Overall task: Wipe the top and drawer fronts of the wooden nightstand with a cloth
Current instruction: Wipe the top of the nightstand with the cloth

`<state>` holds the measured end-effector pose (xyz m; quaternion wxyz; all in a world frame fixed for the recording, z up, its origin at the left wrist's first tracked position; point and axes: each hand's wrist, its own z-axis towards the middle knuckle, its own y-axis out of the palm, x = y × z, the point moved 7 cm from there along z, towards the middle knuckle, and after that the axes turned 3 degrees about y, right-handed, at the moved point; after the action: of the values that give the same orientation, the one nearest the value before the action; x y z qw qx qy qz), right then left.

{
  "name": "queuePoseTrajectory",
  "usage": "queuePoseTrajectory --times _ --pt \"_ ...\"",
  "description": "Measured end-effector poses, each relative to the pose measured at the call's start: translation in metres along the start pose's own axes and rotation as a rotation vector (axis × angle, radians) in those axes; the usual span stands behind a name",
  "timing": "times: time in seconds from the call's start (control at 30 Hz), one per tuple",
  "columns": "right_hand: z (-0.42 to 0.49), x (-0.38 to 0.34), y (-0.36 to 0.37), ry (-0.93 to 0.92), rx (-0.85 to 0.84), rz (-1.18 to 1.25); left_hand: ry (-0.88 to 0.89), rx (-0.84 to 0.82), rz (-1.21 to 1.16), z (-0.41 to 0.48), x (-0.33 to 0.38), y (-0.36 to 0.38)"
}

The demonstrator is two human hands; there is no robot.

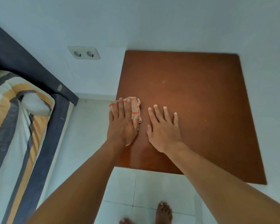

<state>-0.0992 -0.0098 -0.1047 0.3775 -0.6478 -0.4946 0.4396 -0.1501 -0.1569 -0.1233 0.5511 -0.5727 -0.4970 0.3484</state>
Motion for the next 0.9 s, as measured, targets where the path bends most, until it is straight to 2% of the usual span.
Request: queuePoseTrajectory --times 0.37,0.73,0.9 --pt "-0.001 -0.003 -0.008 0.025 -0.023 -0.124 0.001 0.058 -0.019 -0.090 -0.002 0.014" --pt "-0.096 0.006 0.007 0.009 0.100 -0.177 0.032 -0.050 0.038 -0.172 -0.007 0.014" --pt "-0.123 0.008 0.014 0.014 0.152 -0.161 0.132 -0.116 0.192 -0.203 -0.001 0.015"
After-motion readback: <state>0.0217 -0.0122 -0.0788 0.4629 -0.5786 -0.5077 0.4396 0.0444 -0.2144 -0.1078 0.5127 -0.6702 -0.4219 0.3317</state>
